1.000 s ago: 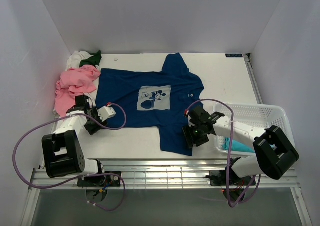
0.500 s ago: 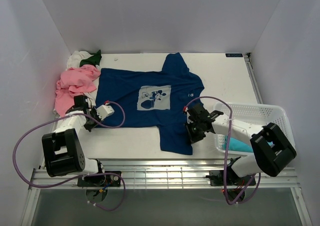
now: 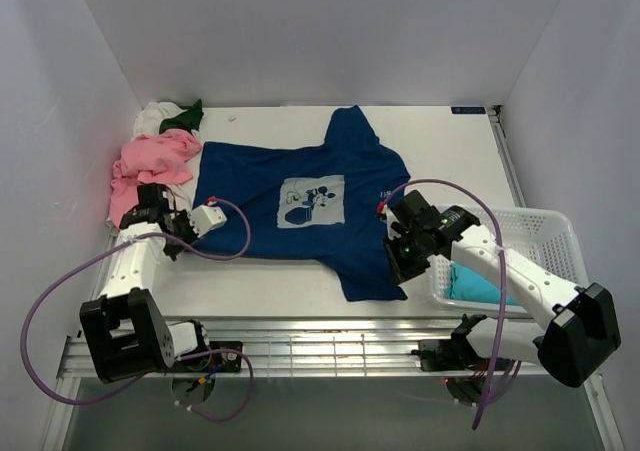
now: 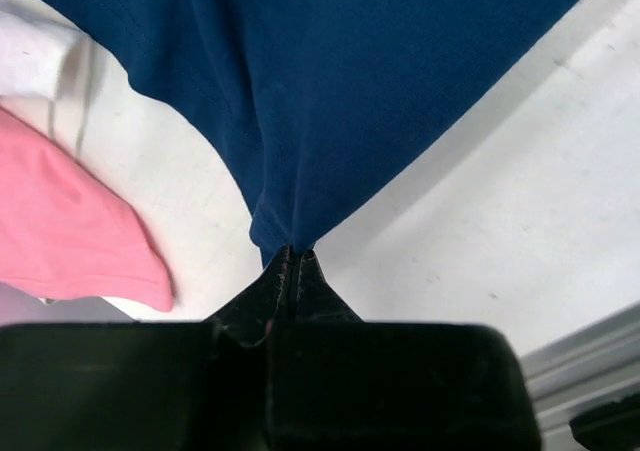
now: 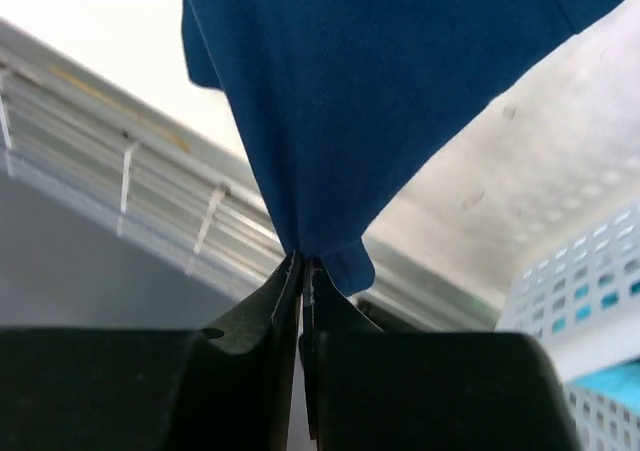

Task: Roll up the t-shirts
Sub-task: Fold the T-shirt at the center of the board.

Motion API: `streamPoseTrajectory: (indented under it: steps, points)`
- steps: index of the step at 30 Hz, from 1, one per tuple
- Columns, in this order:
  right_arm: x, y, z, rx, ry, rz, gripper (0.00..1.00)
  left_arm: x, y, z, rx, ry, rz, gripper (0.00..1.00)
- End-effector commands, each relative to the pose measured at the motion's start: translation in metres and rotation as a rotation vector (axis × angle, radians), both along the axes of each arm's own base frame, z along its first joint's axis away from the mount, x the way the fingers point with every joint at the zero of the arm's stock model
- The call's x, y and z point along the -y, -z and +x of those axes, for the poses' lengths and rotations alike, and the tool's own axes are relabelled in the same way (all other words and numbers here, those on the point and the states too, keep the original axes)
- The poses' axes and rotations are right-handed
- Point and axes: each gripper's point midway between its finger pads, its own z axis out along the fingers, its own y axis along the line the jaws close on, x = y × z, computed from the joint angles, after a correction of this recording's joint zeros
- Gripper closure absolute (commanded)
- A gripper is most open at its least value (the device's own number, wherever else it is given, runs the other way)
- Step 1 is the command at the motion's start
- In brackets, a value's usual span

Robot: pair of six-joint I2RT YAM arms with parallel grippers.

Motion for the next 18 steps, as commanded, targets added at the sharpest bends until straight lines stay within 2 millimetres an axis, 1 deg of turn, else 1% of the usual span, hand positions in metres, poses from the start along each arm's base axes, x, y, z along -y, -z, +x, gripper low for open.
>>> streamPoseTrajectory:
  steps: [1, 2, 3, 4, 5, 6, 7, 8, 9, 10, 11, 12, 13, 14, 16, 17, 18]
  points:
    - [0.016, -0.022, -0.039, -0.124, -0.051, -0.011, 0.92, 0.007, -0.009, -0.026, -0.071, 0.064, -0.019, 1.0]
    - [0.017, -0.026, -0.043, -0.137, -0.057, -0.013, 0.92, 0.007, -0.01, -0.037, -0.106, 0.069, -0.021, 1.0]
    - [0.021, -0.036, -0.052, -0.168, -0.065, -0.017, 0.92, 0.007, -0.015, -0.039, -0.11, 0.101, -0.01, 1.0]
    - [0.022, -0.041, -0.057, -0.186, -0.071, -0.013, 0.92, 0.007, -0.018, -0.044, -0.128, 0.12, -0.01, 1.0]
    - [0.022, -0.047, -0.063, -0.21, -0.08, -0.002, 0.92, 0.009, -0.018, -0.058, -0.18, 0.138, -0.025, 1.0]
    - [0.021, -0.053, -0.068, -0.228, -0.09, 0.017, 0.92, 0.01, -0.02, -0.063, -0.192, 0.184, -0.018, 1.0]
    - [0.018, -0.058, -0.082, -0.283, -0.107, 0.053, 0.92, 0.009, -0.02, -0.068, -0.216, 0.209, -0.009, 1.0]
    - [0.016, -0.06, -0.086, -0.299, -0.119, 0.076, 0.92, 0.01, -0.017, -0.074, -0.238, 0.233, -0.006, 1.0]
    - [0.015, -0.061, -0.089, -0.306, -0.135, 0.093, 0.92, 0.01, -0.017, -0.074, -0.231, 0.252, 0.001, 1.0]
    - [0.012, -0.06, -0.086, -0.295, -0.145, 0.106, 0.92, 0.01, -0.016, -0.071, -0.218, 0.262, 0.002, 1.0]
    - [0.011, -0.058, -0.08, -0.277, -0.143, 0.099, 0.92, 0.012, -0.016, -0.06, -0.177, 0.258, -0.01, 1.0]
    - [0.011, -0.057, -0.071, -0.253, -0.138, 0.092, 0.92, 0.014, -0.016, -0.055, -0.17, 0.248, -0.033, 1.0]
    - [0.007, -0.058, -0.052, -0.221, -0.108, 0.098, 0.92, 0.017, -0.017, -0.049, -0.164, 0.219, -0.06, 1.0]
    - [0.004, -0.059, -0.041, -0.204, -0.089, 0.108, 0.92, 0.02, -0.027, -0.035, -0.12, 0.206, -0.086, 1.0]
    - [0.003, -0.061, -0.015, -0.163, -0.018, 0.135, 0.92, 0.021, -0.026, -0.023, -0.132, 0.152, -0.129, 1.0]
    - [0.0, -0.06, 0.0, -0.115, 0.001, 0.148, 0.92, 0.019, -0.028, -0.013, -0.108, 0.14, -0.131, 1.0]
    - [0.001, -0.059, 0.009, -0.09, 0.022, 0.143, 0.92, 0.018, -0.029, -0.006, -0.1, 0.131, -0.132, 1.0]
